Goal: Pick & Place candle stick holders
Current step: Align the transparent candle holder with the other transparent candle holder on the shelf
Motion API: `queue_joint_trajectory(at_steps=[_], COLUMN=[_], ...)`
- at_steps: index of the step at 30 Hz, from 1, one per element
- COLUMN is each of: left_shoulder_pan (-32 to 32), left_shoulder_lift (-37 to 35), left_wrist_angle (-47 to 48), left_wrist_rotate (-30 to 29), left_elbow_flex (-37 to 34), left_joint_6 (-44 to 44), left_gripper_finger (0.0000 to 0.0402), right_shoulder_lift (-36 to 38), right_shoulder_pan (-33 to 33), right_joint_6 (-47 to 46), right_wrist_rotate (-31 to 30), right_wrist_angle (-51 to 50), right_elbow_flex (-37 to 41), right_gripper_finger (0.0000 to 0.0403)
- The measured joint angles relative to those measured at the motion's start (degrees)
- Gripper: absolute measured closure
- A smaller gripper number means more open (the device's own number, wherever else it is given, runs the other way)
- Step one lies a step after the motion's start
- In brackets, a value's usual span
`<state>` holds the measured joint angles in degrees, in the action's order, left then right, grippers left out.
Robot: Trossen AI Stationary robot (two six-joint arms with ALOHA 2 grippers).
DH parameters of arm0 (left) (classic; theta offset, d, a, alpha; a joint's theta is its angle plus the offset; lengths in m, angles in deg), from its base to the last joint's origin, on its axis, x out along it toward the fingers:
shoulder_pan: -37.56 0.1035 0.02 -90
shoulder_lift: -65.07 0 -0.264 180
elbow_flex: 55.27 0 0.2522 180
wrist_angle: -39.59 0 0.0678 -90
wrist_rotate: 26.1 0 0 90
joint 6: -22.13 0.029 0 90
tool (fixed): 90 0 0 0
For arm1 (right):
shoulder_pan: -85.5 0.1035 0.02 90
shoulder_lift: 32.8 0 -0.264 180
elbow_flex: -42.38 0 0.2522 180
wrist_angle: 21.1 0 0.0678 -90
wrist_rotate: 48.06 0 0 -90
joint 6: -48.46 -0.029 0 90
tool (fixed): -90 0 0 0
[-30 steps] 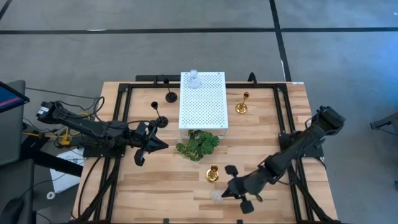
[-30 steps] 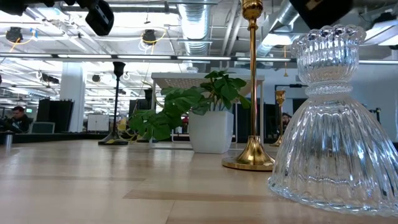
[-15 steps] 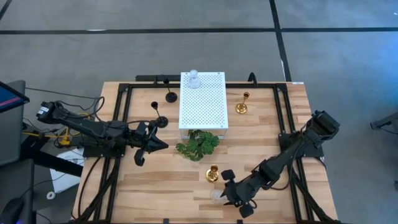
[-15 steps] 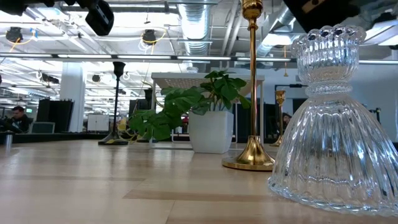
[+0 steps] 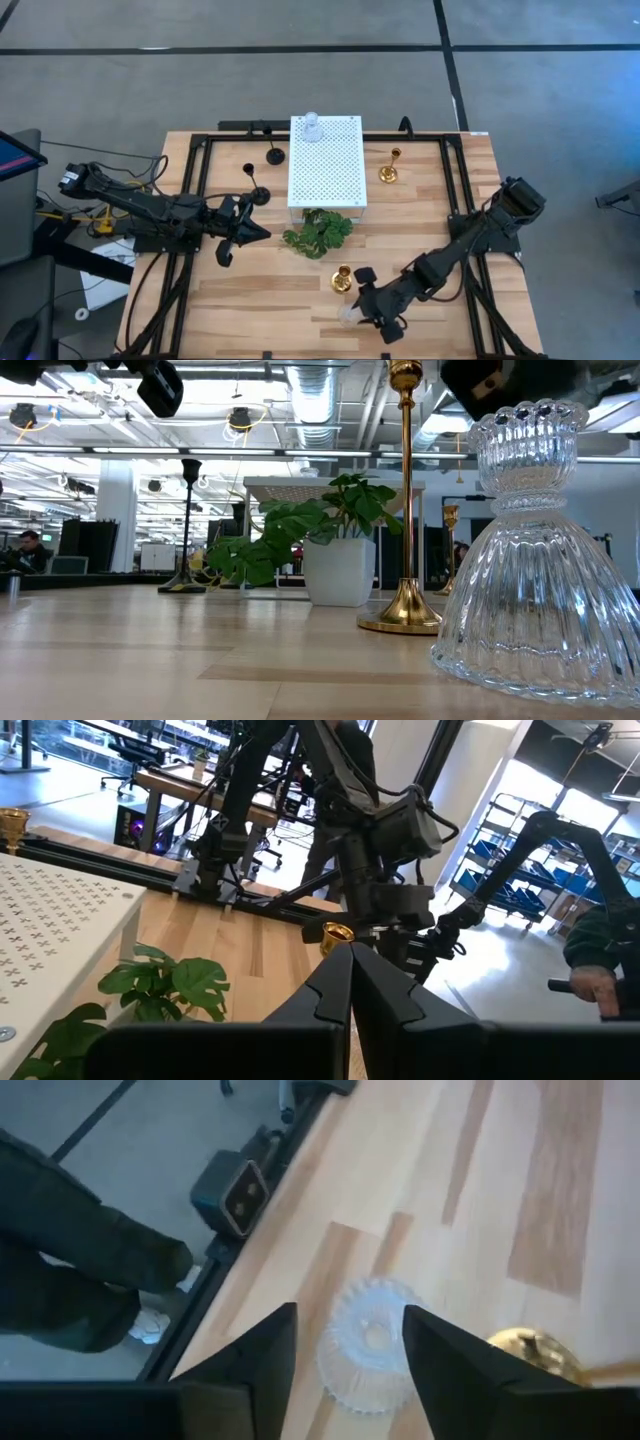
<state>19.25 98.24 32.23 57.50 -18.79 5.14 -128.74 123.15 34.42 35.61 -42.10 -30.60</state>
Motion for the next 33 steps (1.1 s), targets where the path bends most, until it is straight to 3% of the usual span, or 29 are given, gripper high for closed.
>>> queue_joint_trajectory(at_steps=[6,10,15,25,29,33], left_shoulder_pan=[0.0,0.01,-0.02,-0.02,-0.01,-0.02], left_shoulder_lift=[0.0,0.0,0.0,0.0,0.0,0.0], left_wrist_angle=[0.0,0.02,0.02,0.02,0.02,0.02], left_wrist_rotate=[0.02,0.02,0.02,0.04,0.03,0.02], left_elbow_flex=[0.0,-0.02,-0.02,-0.02,-0.02,-0.02], left_joint_6=[0.0,0.0,0.0,0.0,-0.01,-0.02], left_gripper_finger=[0.0394,0.0394,0.0394,0.0394,0.0394,0.0394], right_shoulder_lift=[0.0,-0.02,-0.02,-0.02,-0.58,-5.77], right_shoulder_pan=[1.22,3.94,5.56,7.99,9.23,10.03], right_joint_6=[-8.23,-9.42,-12.04,-16.45,-16.03,-16.02], right_wrist_rotate=[-0.23,-6.04,-14.28,-22.97,-26.47,-26.75], right_wrist_angle=[-6.15,-2.87,6.6,36.2,39.68,44.31], right_elbow_flex=[1.52,4.48,10.68,25.99,28.35,28.33], right_gripper_finger=[0.0245,0.0245,0.0249,0.0238,0.0229,0.0213])
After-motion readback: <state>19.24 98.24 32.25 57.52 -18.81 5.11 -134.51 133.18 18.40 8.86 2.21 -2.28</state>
